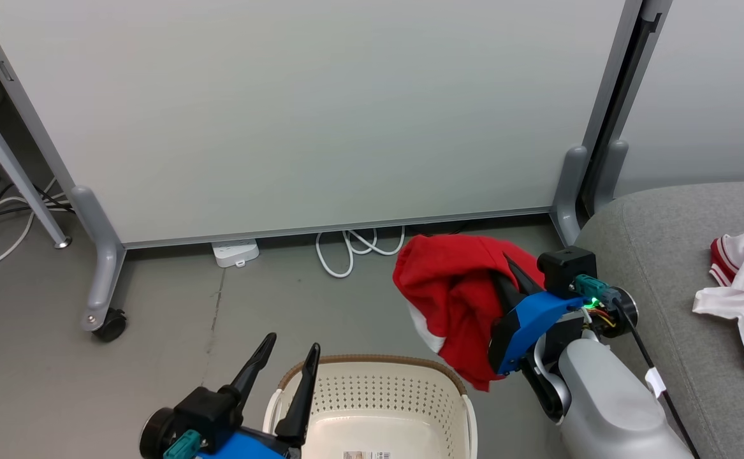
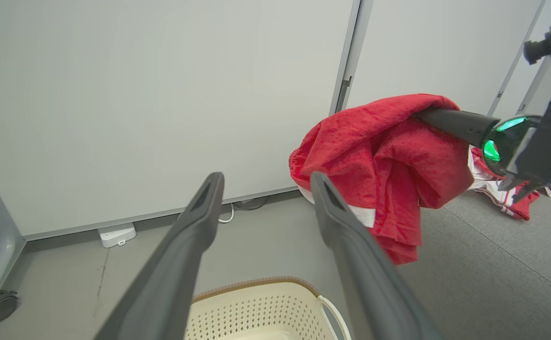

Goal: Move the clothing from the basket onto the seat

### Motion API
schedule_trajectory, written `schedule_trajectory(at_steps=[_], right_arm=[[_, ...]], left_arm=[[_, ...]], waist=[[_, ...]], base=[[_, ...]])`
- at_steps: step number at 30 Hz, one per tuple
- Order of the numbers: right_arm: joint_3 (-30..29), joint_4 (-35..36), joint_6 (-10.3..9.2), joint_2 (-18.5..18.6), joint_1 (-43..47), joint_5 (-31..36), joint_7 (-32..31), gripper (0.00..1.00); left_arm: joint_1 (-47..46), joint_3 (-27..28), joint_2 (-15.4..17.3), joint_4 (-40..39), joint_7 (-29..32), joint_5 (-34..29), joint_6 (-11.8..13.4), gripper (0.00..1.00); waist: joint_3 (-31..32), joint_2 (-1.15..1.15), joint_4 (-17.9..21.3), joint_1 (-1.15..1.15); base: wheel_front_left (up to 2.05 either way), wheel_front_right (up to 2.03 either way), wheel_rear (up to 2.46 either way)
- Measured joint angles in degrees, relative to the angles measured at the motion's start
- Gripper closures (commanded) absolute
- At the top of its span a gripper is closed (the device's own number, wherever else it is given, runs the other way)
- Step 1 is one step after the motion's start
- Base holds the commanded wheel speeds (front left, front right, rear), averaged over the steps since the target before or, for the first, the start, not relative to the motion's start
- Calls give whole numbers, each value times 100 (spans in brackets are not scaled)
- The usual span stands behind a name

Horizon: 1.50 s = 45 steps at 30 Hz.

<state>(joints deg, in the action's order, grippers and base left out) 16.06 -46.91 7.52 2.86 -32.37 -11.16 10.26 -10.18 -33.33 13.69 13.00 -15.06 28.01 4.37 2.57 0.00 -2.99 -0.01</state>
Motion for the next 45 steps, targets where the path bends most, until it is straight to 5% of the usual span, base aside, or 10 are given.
schedule_trajectory(at_steps=[21, 45], right_arm=[[10, 237, 0, -1, 97, 26, -145, 100], [-233, 391, -1, 0, 198, 307, -259, 100]], left_arm=[[398, 810, -343, 99, 0, -631, -388, 0], [352, 1145, -734, 169, 0, -1155, -760, 0]], waist=[[-56, 0, 295, 1], [-285, 0, 2937, 1]], base=[[0, 0, 0], [0, 0, 0]])
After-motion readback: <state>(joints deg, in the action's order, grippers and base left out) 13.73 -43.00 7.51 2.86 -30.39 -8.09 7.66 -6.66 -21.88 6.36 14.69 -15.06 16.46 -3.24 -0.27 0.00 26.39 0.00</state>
